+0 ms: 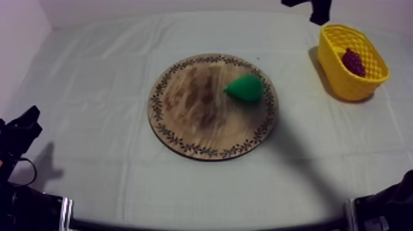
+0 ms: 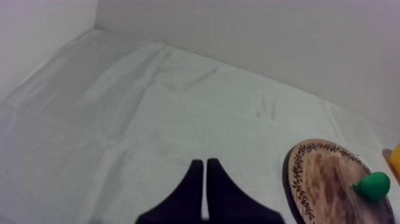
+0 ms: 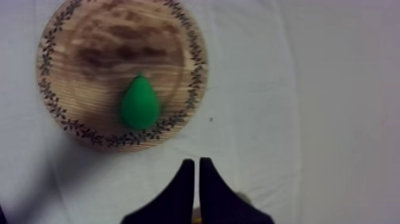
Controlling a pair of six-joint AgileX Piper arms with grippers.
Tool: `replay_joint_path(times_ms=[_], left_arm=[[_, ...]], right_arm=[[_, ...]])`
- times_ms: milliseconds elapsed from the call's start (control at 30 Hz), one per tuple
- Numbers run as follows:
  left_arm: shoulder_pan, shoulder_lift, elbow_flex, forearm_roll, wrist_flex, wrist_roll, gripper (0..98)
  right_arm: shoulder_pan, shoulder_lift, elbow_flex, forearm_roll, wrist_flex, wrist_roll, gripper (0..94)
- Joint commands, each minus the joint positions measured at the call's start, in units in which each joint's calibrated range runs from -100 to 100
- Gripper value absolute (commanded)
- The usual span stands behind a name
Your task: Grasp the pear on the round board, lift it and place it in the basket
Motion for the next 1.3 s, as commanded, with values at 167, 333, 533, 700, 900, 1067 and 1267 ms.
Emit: replay_joint_path(times_ms=[167,333,533,700,900,1067,1267], left_arm=[[0.0,0.0,0.0,-0.02,0.0,0.0,0.1],[0.0,0.0,0.0,-0.02,0.0,0.0,0.1],[0.0,0.0,0.0,-0.02,0.0,0.0,0.1],[0.0,0.0,0.0,-0.02,0.0,0.0,0.1],[0.0,0.0,0.0,-0.02,0.0,0.0,0.1],[0.0,0.0,0.0,-0.02,0.0,0.0,0.1],[0.0,0.0,0.0,-0.02,0.0,0.0,0.1]], right_arm=[[-1.4,9.5,-4.6,0.4,6.2,-1.1,0.8],[-1.6,14.3,-6.2,1.1,8.0,-2.4,0.8],[-1.6,18.2,-5.2,0.7,8.7,-3.1,0.8],[-1.5,20.0,-5.4,0.2,8.7,-3.4,6.4],[-1.0,20.9,-6.2,0.2,8.6,-3.6,22.2],[-1.1,21.0,-6.0,1.1,8.4,-3.5,43.3],[-1.4,21.4,-5.8,1.7,8.2,-2.4,57.4]])
